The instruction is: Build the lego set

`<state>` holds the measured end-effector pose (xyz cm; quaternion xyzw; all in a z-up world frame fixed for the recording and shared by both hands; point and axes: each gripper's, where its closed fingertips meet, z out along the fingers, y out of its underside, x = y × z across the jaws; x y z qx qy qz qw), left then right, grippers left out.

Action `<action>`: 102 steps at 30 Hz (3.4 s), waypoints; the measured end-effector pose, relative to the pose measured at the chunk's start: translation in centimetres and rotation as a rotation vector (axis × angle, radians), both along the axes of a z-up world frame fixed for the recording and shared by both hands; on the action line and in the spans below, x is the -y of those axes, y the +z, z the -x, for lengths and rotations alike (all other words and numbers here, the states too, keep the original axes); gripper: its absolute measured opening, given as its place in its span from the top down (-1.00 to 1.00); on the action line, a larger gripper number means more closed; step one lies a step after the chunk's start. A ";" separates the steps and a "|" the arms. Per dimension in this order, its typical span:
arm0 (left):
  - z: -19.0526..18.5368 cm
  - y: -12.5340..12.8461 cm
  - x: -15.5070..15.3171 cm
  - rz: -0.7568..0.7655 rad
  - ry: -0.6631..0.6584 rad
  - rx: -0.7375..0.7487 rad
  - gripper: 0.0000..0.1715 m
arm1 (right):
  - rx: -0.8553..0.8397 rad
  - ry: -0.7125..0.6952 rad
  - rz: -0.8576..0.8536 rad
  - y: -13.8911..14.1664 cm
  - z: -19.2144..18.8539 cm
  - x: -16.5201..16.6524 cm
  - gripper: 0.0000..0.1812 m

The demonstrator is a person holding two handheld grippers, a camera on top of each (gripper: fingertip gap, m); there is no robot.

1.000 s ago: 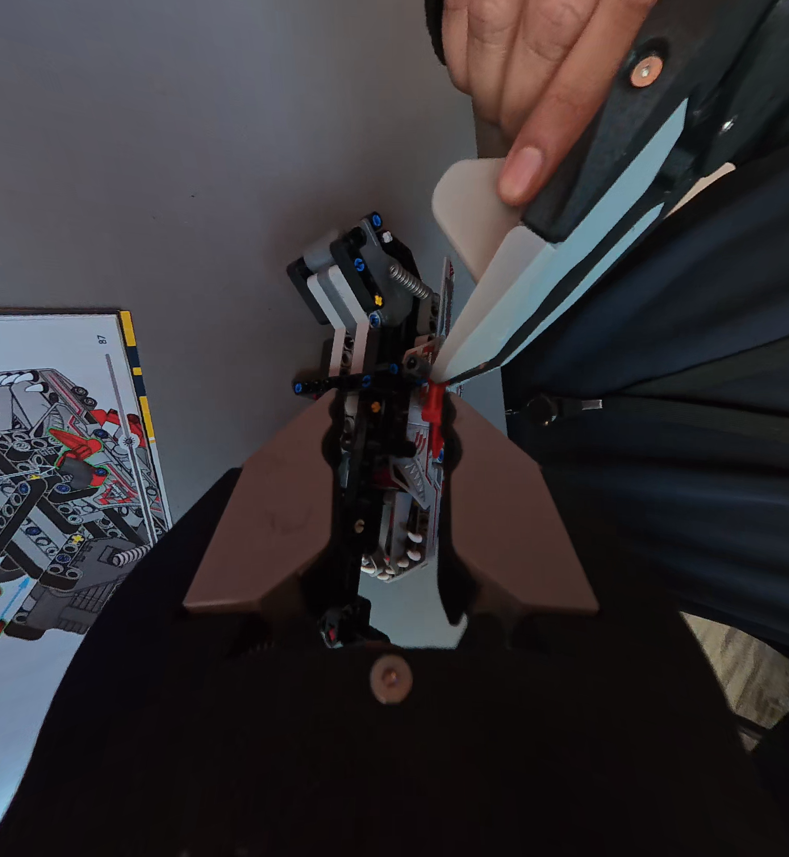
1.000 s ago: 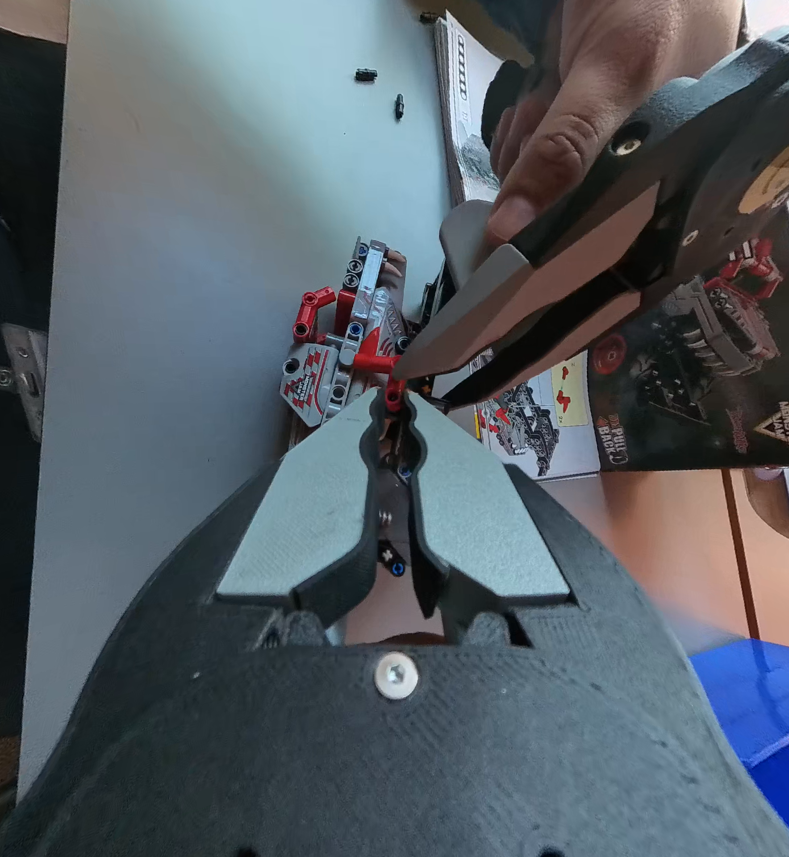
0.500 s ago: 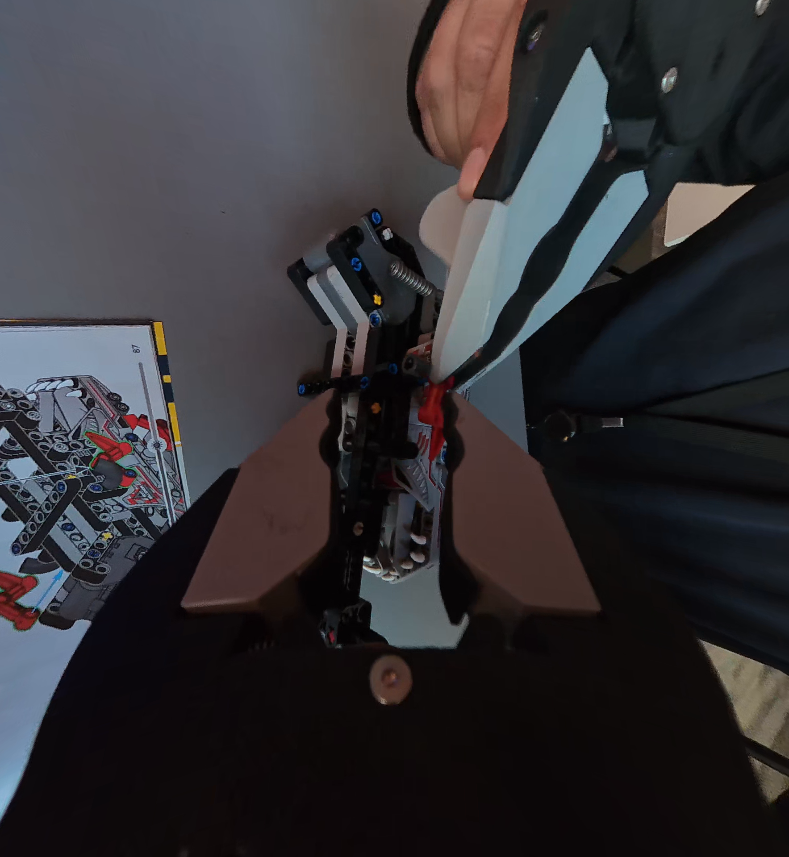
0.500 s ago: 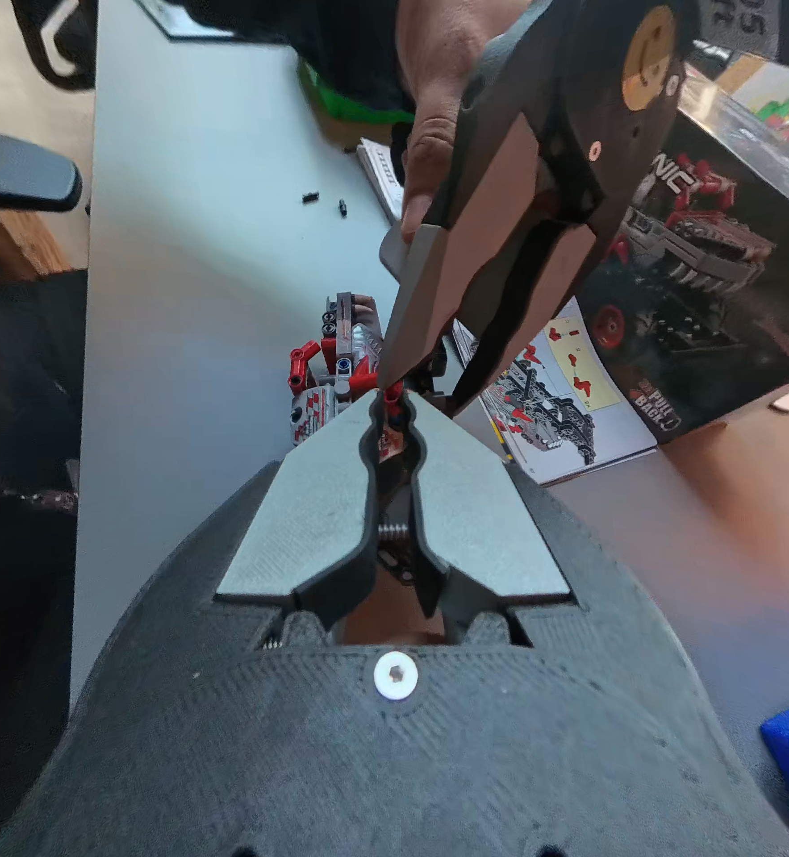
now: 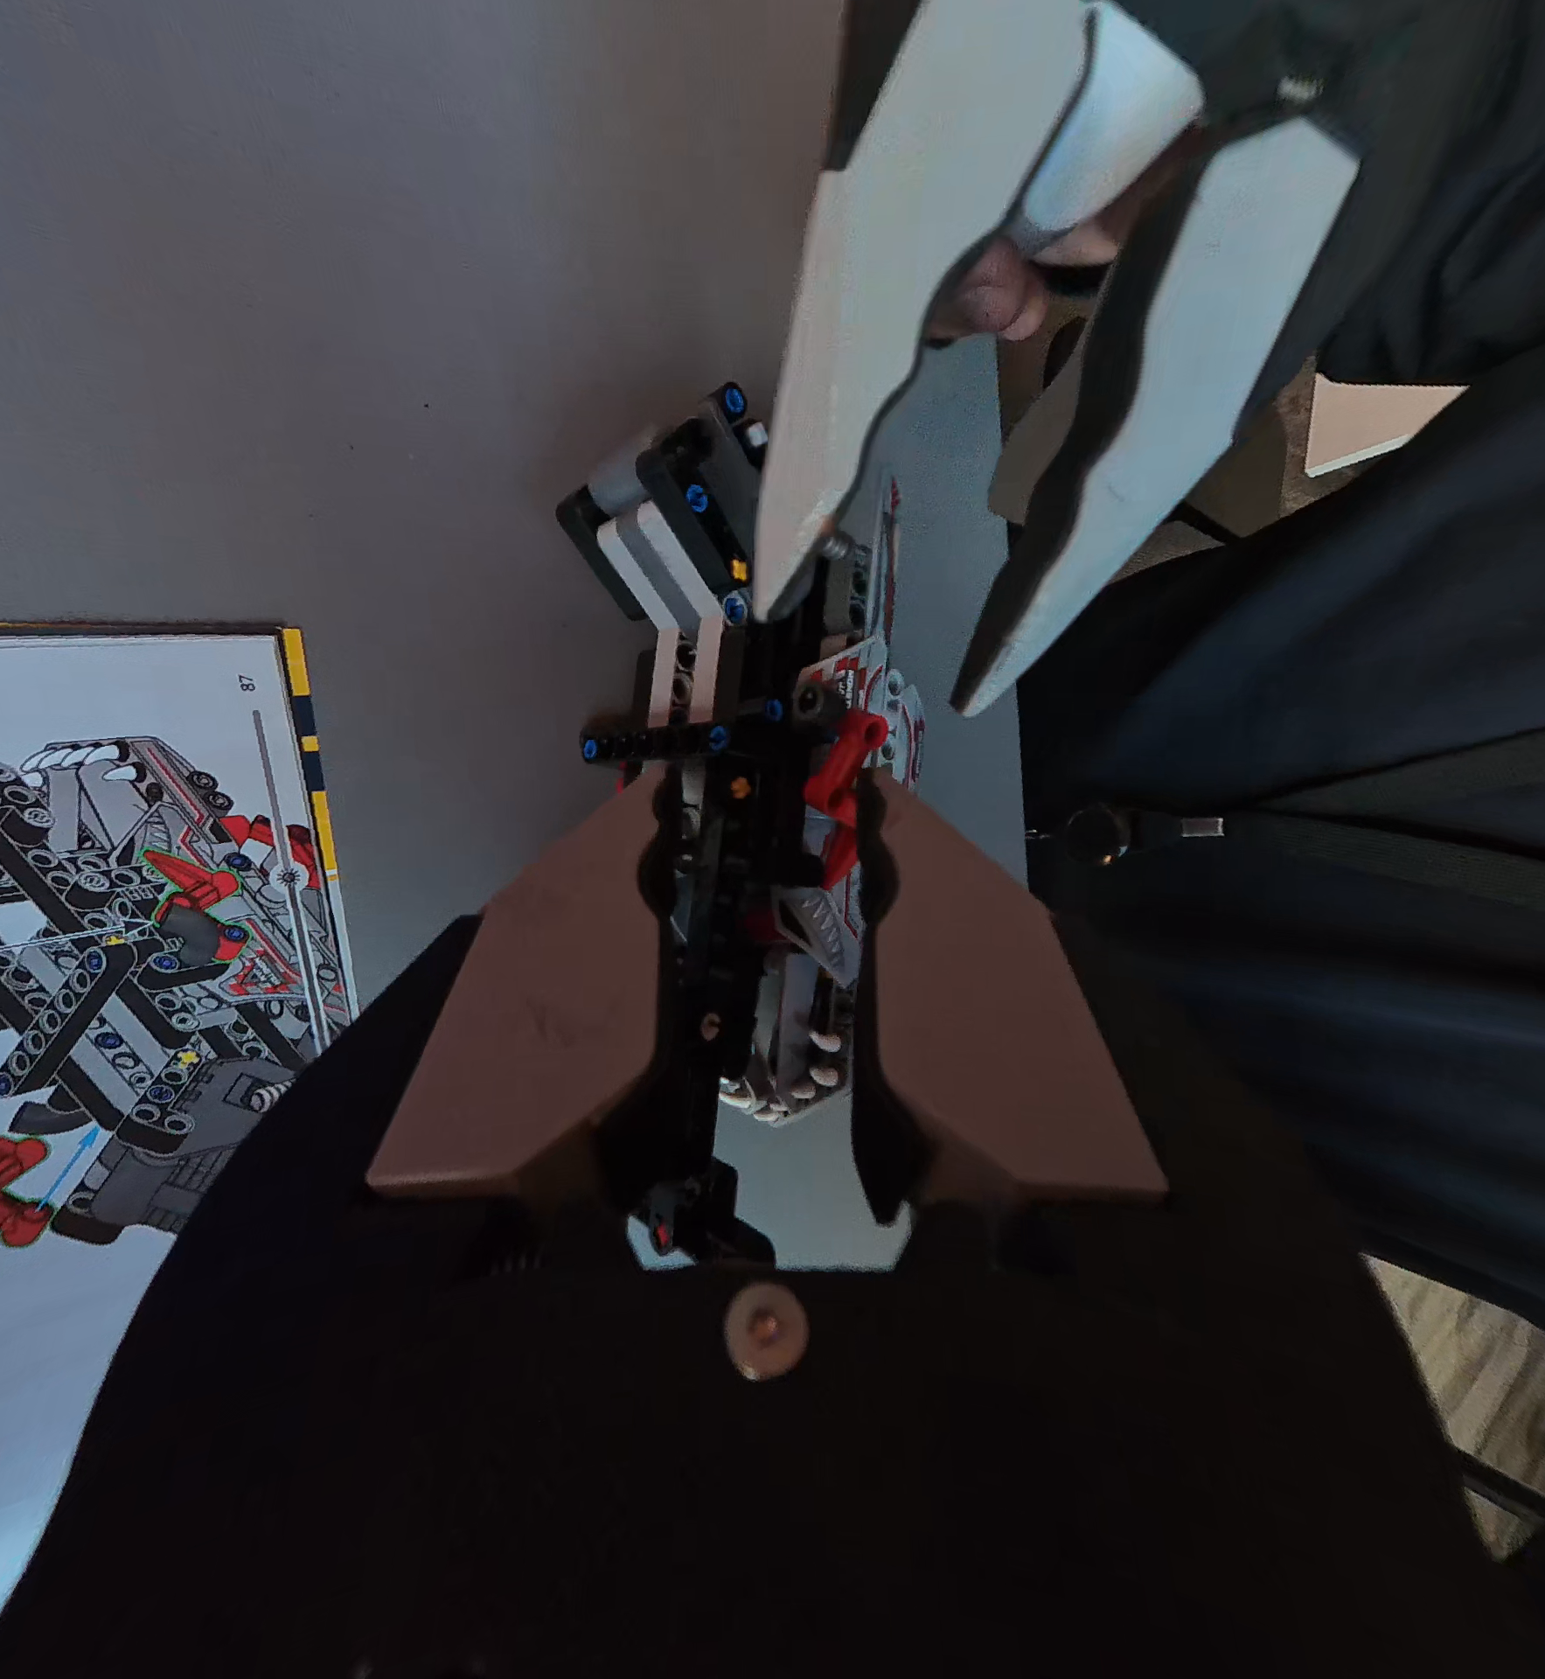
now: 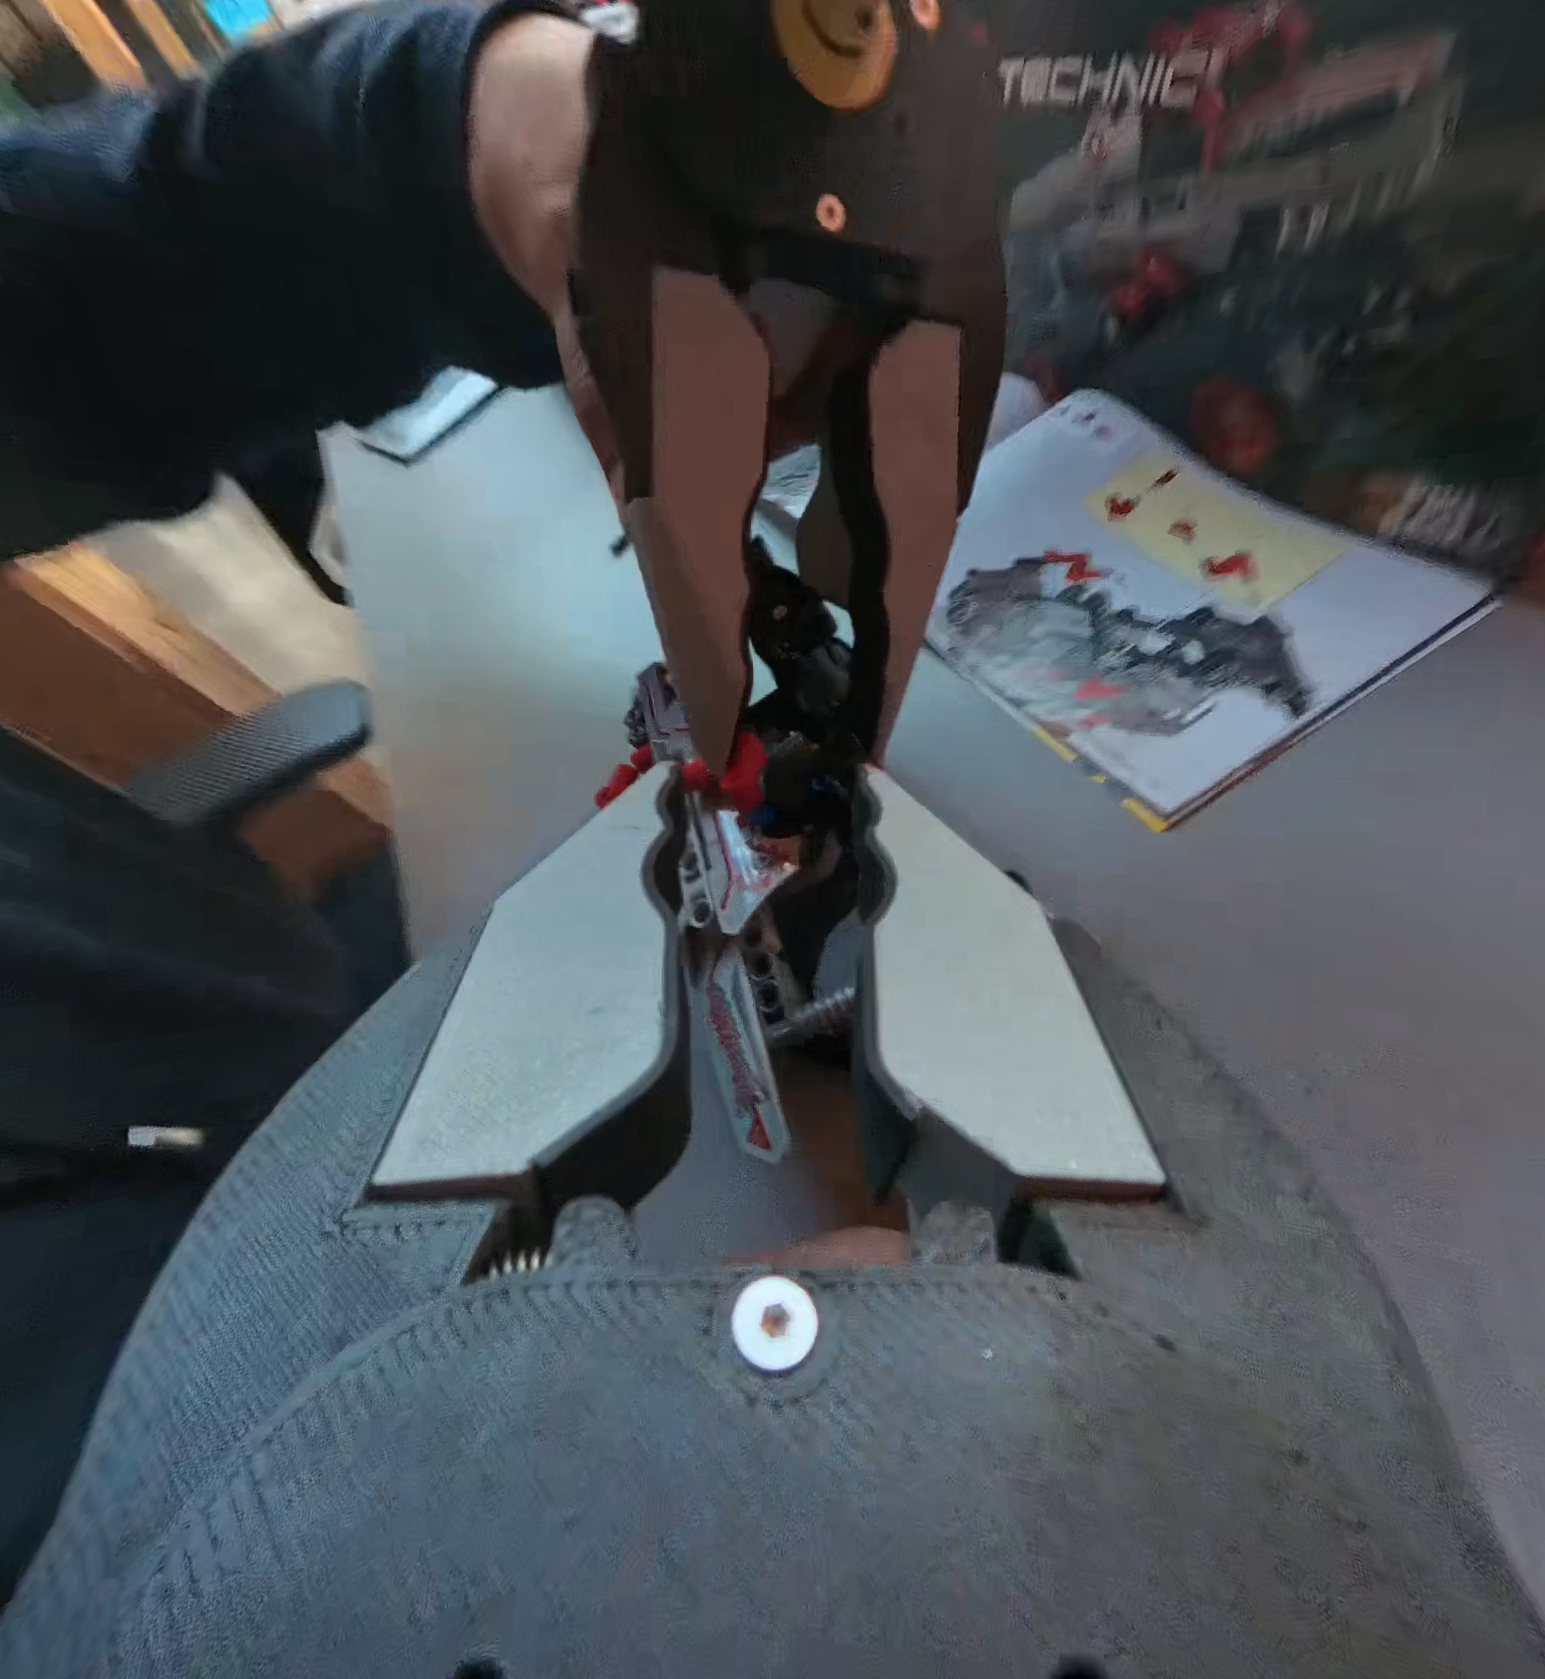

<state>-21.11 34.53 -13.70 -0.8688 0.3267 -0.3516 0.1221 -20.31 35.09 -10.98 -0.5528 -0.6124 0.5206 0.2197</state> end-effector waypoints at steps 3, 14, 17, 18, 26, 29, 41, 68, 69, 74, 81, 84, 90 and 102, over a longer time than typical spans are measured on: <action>-0.2 0.0 0.0 0.005 0.001 -0.002 0.59 | 0.108 -0.007 0.156 -0.5 0.4 -0.3 0.61; -0.7 0.4 0.0 -0.006 0.007 0.012 0.66 | 0.164 0.054 0.353 -1.4 0.2 0.0 0.78; -0.9 0.5 0.1 -0.028 -0.004 0.007 0.69 | 0.158 0.071 0.328 -1.5 -0.1 0.2 0.78; -1.0 0.6 0.1 -0.047 -0.005 0.001 0.71 | 0.149 0.074 0.311 -1.5 -0.3 0.2 0.79; -1.3 1.5 0.6 -0.160 0.024 -0.041 0.70 | 0.064 0.039 0.191 -1.4 -0.6 0.3 0.85; -2.1 1.9 0.5 -0.184 0.011 -0.036 0.71 | 0.033 0.044 0.183 -1.4 -0.7 0.4 0.85; -2.9 0.7 1.1 -0.244 -0.088 -0.187 0.94 | -0.089 0.027 -0.060 -1.1 -1.0 0.8 0.91; -4.0 0.6 1.1 -0.359 -0.245 -0.411 0.95 | -0.059 0.069 -0.503 -0.7 -2.6 1.7 1.00; -4.0 0.6 1.1 -0.356 -0.246 -0.407 0.95 | -0.058 0.069 -0.517 -0.7 -2.5 1.7 1.00; -4.0 0.6 1.1 -0.350 -0.244 -0.390 0.95 | -0.058 0.086 -0.507 -0.7 -2.8 1.6 1.00; -4.1 0.6 1.0 -0.348 -0.254 -0.390 0.96 | -0.059 0.090 -0.605 -0.9 -2.7 1.3 1.00; -4.2 0.6 1.0 -0.351 -0.249 -0.378 0.96 | -0.101 0.080 -0.639 -1.0 -2.8 1.2 1.00; -4.1 0.4 1.0 -0.343 -0.259 -0.390 0.96 | -0.167 0.058 -0.656 -1.5 -2.9 1.3 1.00; -3.6 0.5 0.3 -0.341 -0.227 -0.390 0.95 | -0.086 0.052 -0.512 -0.8 -3.2 0.1 1.00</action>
